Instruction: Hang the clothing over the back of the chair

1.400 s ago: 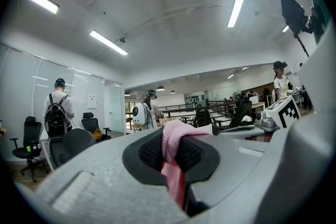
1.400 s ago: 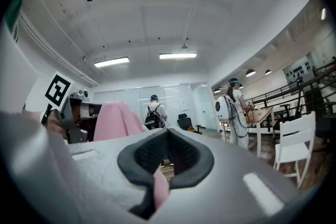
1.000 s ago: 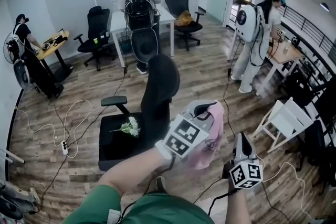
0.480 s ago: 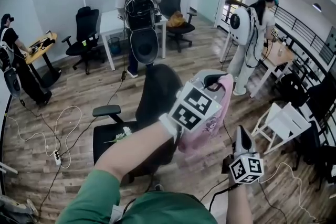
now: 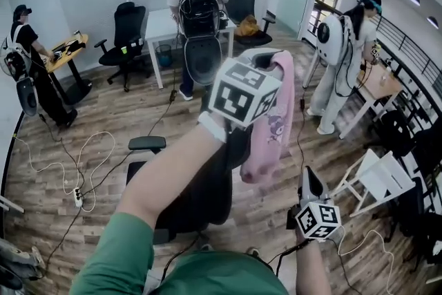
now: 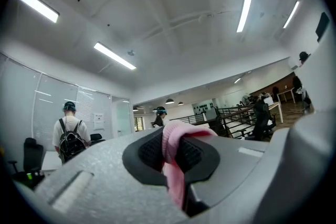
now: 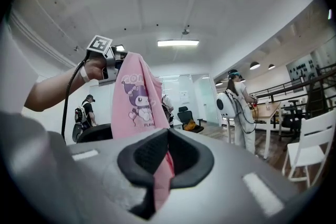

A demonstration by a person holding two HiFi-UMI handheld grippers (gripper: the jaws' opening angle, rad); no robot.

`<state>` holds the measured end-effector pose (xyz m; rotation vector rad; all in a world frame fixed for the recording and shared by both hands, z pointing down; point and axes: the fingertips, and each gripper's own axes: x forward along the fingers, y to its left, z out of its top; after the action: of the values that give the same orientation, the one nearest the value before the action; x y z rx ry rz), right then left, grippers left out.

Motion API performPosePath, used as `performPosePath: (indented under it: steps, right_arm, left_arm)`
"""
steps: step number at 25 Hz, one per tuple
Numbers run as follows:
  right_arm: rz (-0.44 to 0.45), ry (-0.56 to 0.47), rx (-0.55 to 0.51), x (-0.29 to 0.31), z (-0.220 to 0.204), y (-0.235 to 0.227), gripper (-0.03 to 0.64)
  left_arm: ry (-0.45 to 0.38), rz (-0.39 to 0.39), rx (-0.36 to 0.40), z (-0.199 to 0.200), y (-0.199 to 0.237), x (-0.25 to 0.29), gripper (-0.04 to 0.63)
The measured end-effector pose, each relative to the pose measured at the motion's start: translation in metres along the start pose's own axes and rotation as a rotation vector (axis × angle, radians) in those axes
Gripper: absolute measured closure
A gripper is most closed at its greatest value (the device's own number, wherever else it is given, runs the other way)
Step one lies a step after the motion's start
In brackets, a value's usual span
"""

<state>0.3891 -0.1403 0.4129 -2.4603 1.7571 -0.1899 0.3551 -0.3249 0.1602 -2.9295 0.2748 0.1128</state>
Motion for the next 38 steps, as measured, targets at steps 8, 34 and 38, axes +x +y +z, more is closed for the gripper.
performPosePath:
  steps: [8,34,38]
  right_arm:
    - [0.159,0.025,0.001,0.053,0.015,-0.005,0.617]
    - [0.399,0.05,0.01,0.129,0.001,0.071,0.617]
    - [0.375,0.062,0.002,0.126,-0.002,0.066,0.617]
  left_arm:
    - [-0.03,0.335,-0.046,0.02,0.116,-0.063,0.58]
    - [0.381,0.643,-0.336,-0.308,0.13,-0.301,0.575]
    - [0.405,0.619,-0.342,-0.337,0.118,-0.301,0.563]
